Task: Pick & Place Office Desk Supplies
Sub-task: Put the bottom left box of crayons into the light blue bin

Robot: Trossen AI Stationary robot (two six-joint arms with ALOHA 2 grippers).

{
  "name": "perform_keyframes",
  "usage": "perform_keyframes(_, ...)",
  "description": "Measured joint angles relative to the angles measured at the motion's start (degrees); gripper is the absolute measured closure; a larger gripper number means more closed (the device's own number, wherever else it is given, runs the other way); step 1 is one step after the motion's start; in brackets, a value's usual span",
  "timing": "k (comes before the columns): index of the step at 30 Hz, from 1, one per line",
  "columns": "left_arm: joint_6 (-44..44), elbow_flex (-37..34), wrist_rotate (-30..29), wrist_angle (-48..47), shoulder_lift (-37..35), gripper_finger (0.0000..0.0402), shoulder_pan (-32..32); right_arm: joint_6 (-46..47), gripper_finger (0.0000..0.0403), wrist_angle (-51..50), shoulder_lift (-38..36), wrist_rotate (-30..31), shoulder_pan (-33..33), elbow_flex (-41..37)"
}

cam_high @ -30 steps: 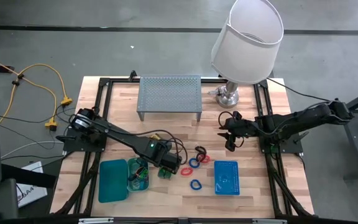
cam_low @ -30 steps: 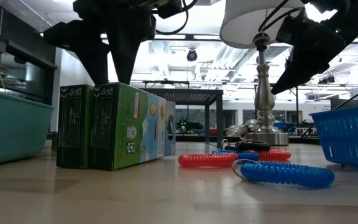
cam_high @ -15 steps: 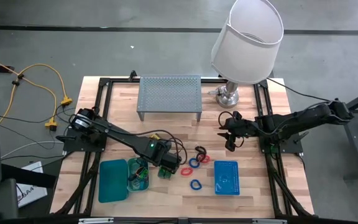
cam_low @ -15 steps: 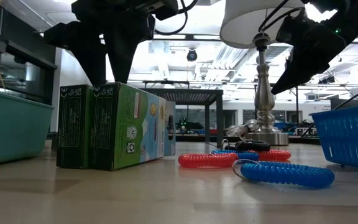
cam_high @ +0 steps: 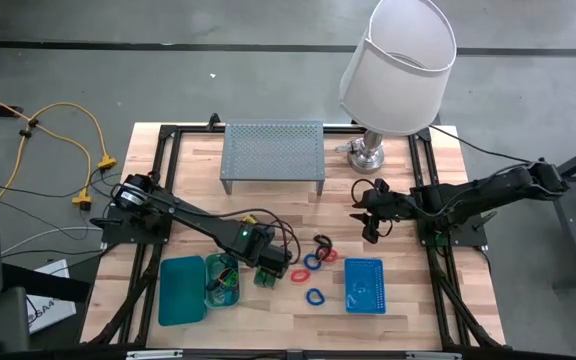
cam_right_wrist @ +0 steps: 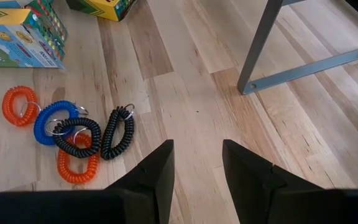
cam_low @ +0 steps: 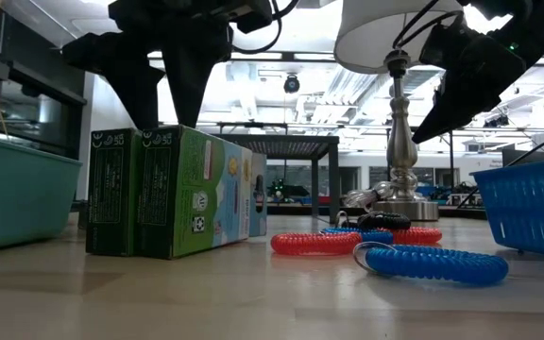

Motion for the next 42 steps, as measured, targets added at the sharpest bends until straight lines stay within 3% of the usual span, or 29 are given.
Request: perform_keyframes(42, -2.15, -0.02, 2.68, 1.95, 4.75, 0.0218, 0.76, 0.00, 0.0279, 0.46, 0.00, 0.00, 0.00, 0.07)
